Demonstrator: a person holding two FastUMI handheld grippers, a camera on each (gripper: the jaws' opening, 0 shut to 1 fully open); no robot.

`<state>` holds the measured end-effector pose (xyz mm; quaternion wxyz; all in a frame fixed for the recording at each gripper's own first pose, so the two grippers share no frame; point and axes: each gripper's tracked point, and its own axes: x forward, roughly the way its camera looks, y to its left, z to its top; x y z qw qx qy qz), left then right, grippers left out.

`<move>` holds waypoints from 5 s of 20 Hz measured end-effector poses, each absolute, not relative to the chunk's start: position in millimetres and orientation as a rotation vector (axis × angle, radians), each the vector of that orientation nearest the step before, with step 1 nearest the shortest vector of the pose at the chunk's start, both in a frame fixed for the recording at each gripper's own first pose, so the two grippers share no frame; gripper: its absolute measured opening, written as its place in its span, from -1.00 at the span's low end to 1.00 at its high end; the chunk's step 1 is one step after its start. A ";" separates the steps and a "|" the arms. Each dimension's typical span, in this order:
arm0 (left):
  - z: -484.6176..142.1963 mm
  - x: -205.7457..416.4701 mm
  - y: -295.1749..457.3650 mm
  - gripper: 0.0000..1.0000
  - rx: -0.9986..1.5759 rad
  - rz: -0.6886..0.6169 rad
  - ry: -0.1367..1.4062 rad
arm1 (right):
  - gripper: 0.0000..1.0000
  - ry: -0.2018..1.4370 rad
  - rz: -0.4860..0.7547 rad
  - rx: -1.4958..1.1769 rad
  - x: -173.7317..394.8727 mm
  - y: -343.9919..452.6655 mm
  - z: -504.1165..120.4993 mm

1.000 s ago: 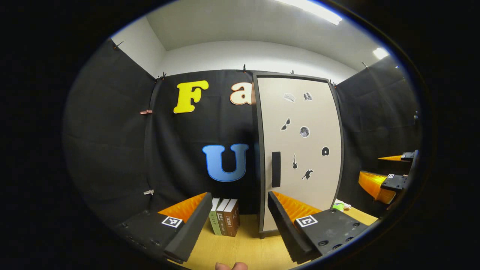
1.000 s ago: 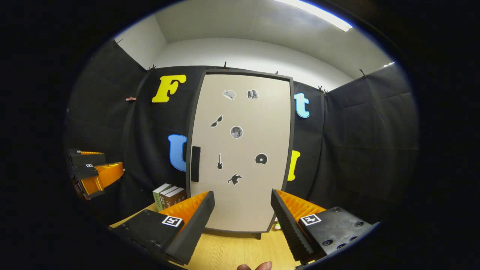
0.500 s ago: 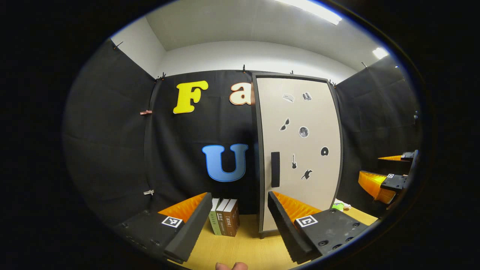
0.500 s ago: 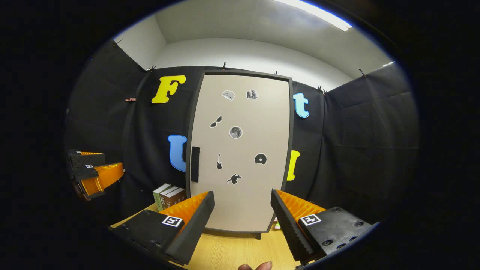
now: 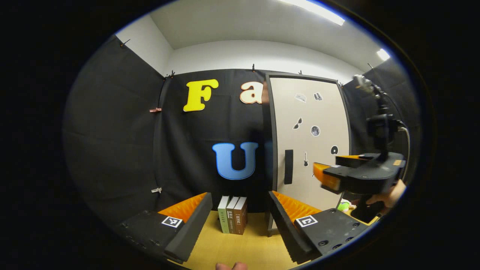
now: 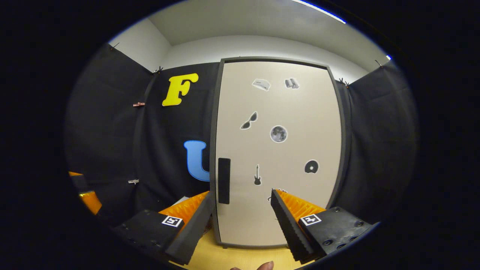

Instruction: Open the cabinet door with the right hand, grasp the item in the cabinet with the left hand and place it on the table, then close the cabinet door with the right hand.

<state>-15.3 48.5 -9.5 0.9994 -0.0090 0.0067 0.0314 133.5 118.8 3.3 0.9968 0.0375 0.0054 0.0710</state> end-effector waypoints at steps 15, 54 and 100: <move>-39.6 11.3 102.7 0.88 -0.033 0.114 0.070 | 0.32 0.068 0.097 0.109 260.4 168.6 -42.9; -12.1 -25.8 -20.4 0.88 -0.029 0.024 0.031 | -0.63 0.180 0.238 0.177 71.7 55.4 -32.7; -140.6 330.7 -289.3 0.84 0.131 -0.343 0.589 | 0.99 0.143 -0.191 0.135 68.3 -124.1 -58.8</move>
